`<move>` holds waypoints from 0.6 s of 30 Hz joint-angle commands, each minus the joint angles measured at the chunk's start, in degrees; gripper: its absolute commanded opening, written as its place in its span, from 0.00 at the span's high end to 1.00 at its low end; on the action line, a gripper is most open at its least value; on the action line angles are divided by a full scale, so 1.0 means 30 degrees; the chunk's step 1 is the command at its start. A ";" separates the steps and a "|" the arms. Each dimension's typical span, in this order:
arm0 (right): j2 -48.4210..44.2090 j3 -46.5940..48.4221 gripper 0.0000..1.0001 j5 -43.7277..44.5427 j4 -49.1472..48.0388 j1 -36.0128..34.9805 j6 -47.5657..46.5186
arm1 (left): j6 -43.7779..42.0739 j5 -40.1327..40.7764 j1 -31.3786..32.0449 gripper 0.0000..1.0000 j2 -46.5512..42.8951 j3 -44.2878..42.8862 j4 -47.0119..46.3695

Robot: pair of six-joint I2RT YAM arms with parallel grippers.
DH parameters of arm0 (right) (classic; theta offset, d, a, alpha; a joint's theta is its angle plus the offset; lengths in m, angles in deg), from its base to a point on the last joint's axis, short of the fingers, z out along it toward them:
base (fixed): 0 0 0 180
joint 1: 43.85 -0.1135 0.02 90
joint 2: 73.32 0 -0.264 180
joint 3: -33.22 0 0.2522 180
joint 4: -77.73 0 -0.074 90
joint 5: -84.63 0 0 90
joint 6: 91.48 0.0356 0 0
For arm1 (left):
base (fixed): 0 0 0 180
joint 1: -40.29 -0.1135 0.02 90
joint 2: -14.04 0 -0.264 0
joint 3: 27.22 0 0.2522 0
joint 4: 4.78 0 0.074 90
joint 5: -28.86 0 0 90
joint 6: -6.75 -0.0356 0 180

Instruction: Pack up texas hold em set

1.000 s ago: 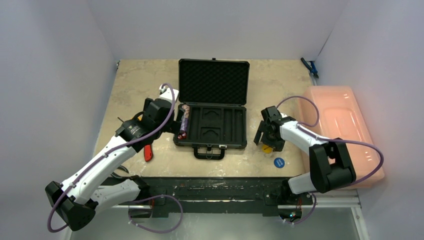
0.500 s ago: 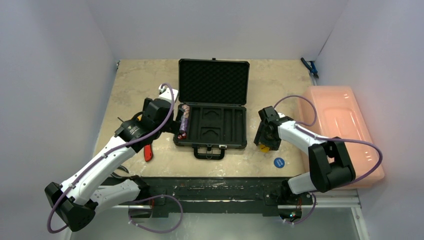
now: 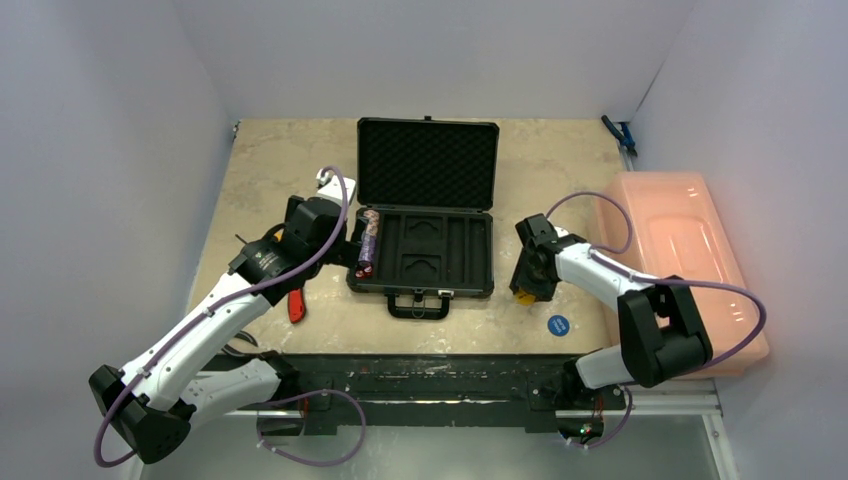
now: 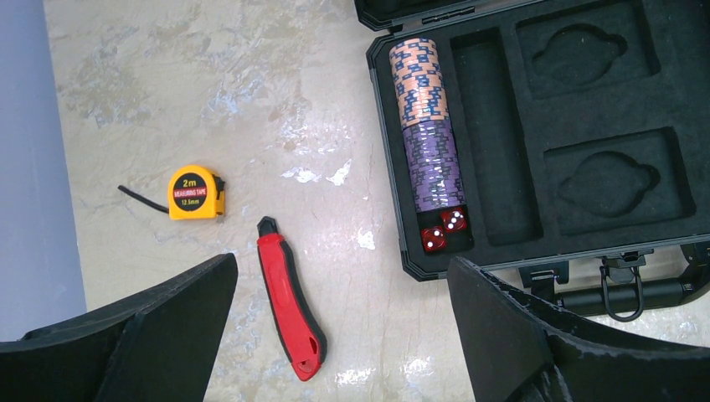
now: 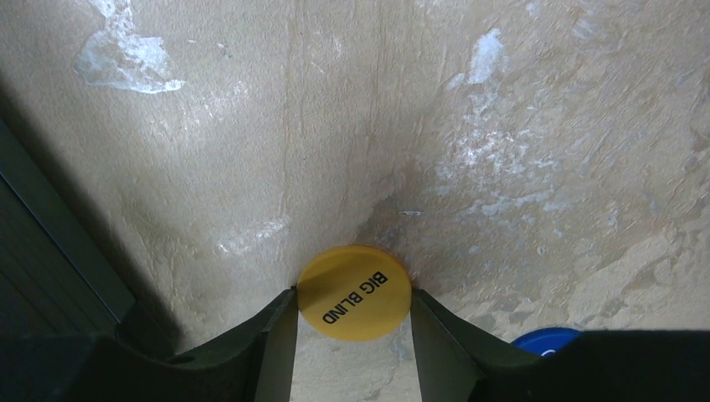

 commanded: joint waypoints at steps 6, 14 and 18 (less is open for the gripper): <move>-0.0836 0.1110 0.64 -0.0005 0.1590 -0.0229 0.0393 | -0.0285 -0.0175 -0.0125 0.03 -0.0347 0.0001 -0.0603; -0.1313 0.3257 0.66 0.0251 0.2819 -0.0218 -0.0187 | -0.0401 -0.0282 -0.0107 0.01 -0.0749 0.0175 -0.0703; -0.1303 0.4672 0.66 0.0239 0.3294 -0.0251 -0.0574 | -0.0528 -0.0490 -0.0137 0.00 -0.1042 0.0235 -0.0659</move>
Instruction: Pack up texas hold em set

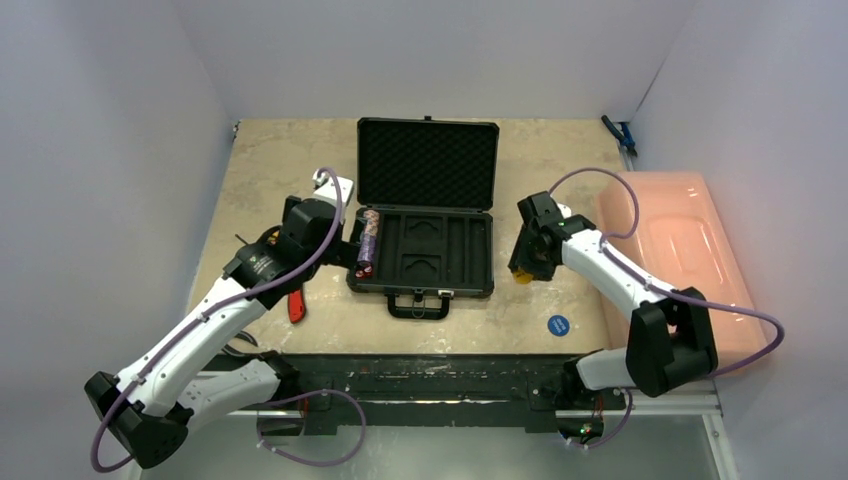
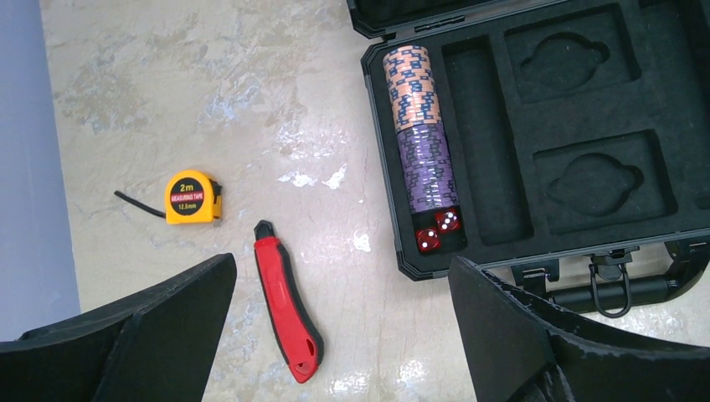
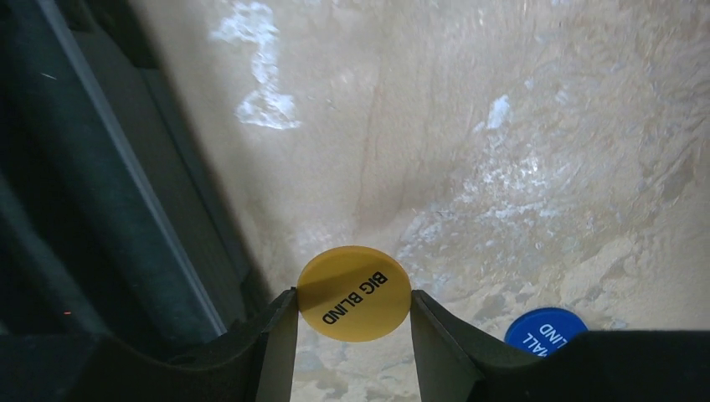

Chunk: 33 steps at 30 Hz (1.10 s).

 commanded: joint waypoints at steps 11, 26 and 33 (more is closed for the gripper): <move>0.0905 0.5952 0.66 0.0171 0.1642 -0.0902 -0.1169 | -0.0411 0.0006 -0.0194 0.00 -0.1497 0.0312 -0.0623; 0.6290 1.2102 0.66 0.0323 0.1456 -0.5292 -0.0643 | -0.0265 0.0465 -0.0226 0.00 -0.2445 0.0303 -0.0502; 0.8711 1.4184 0.67 0.0233 0.1380 -0.6404 -0.0565 | -0.0292 0.0159 -0.0239 0.00 -0.2759 0.0338 -0.0600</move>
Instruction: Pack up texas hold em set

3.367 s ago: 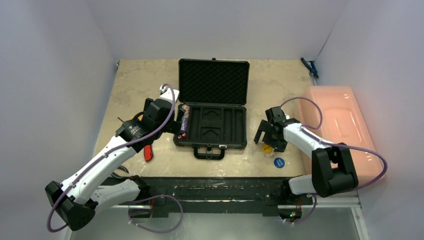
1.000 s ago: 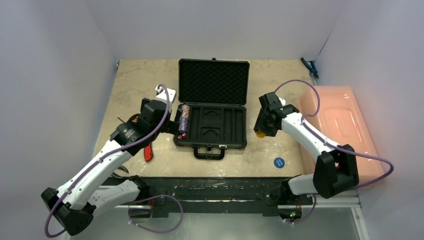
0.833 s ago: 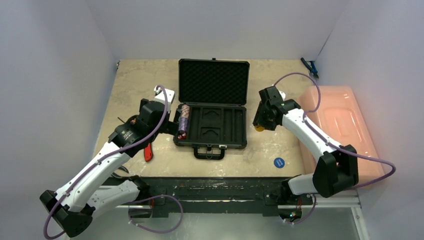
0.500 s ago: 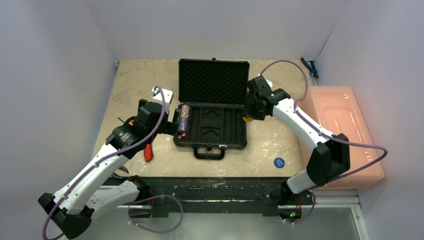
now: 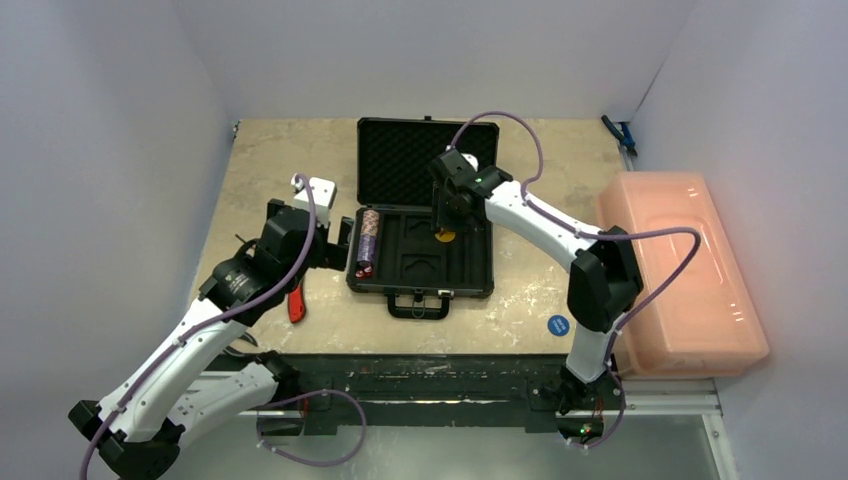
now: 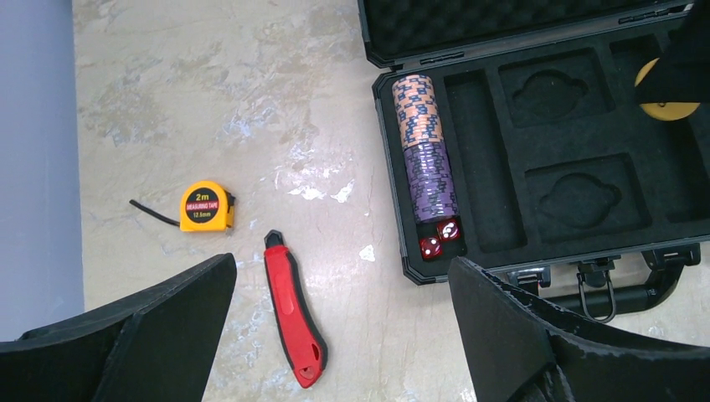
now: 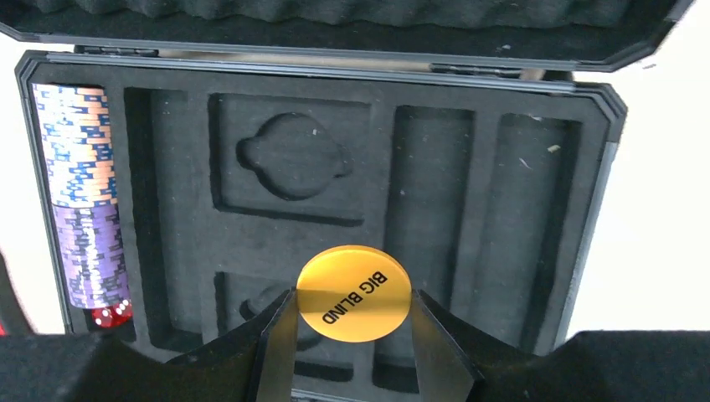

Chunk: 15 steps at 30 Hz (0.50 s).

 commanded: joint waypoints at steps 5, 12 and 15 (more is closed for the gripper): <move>0.2045 0.2933 0.67 0.0277 0.0148 -0.0877 0.0158 | -0.0117 -0.0007 -0.0093 0.00 -0.0545 0.0060 -0.0524; 0.3930 0.4945 0.67 0.0382 0.0573 -0.1169 -0.0010 | -0.0145 -0.0178 -0.0094 0.01 -0.0677 0.0106 -0.0517; 0.4717 0.5743 0.67 0.0567 0.0822 -0.1179 -0.0103 | -0.0124 -0.0282 -0.0093 0.01 -0.0701 0.0084 -0.0536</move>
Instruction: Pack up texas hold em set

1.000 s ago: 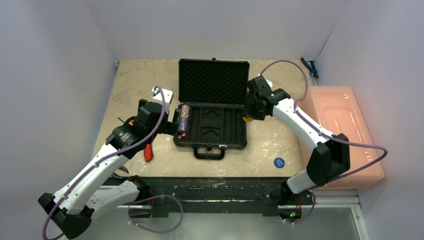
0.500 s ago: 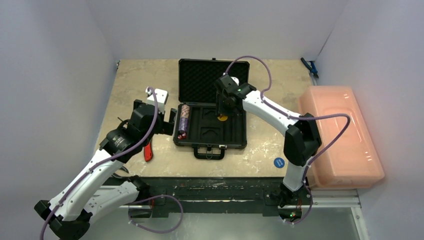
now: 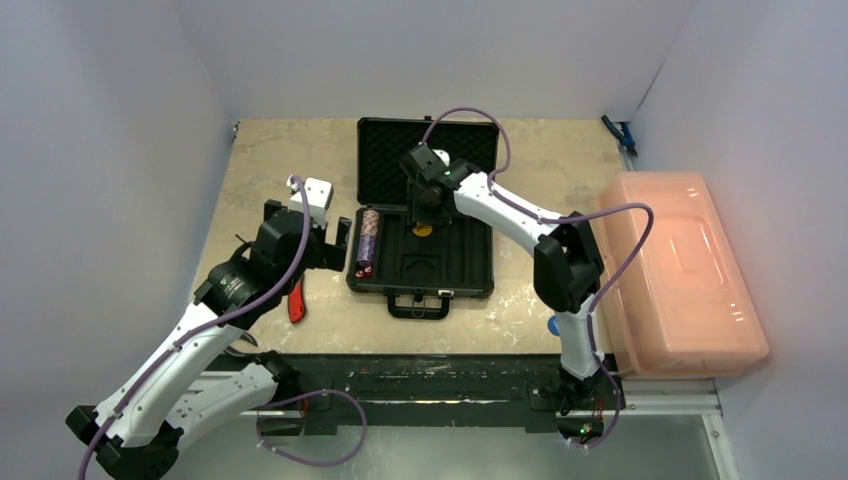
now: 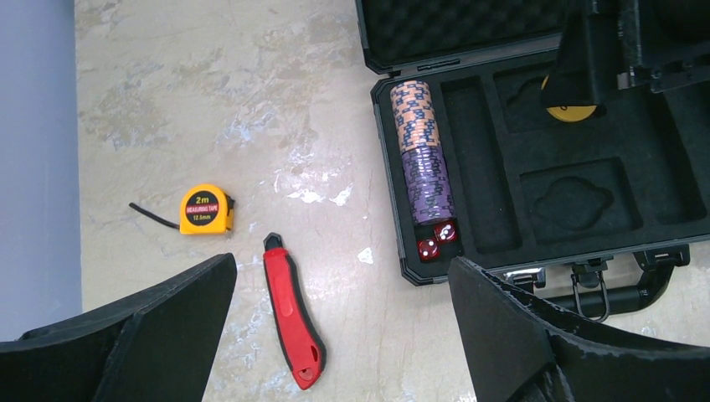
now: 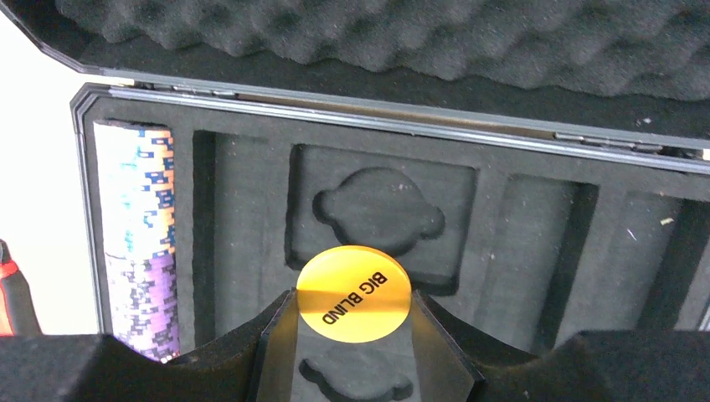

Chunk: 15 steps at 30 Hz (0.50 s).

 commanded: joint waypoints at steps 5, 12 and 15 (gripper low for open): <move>0.1490 0.2393 0.67 0.0999 0.0843 -0.0101 -0.0160 | -0.0228 -0.0199 -0.0101 0.01 -0.0301 0.0076 -0.0523; 0.2157 0.2593 0.67 0.1422 0.0794 -0.0110 -0.0247 | -0.0263 -0.0270 -0.0105 0.01 -0.0367 0.0099 -0.0572; 0.2387 0.2620 0.67 0.1464 0.0704 -0.0105 -0.0341 | -0.0253 -0.0300 -0.0115 0.01 -0.0367 0.0099 -0.0591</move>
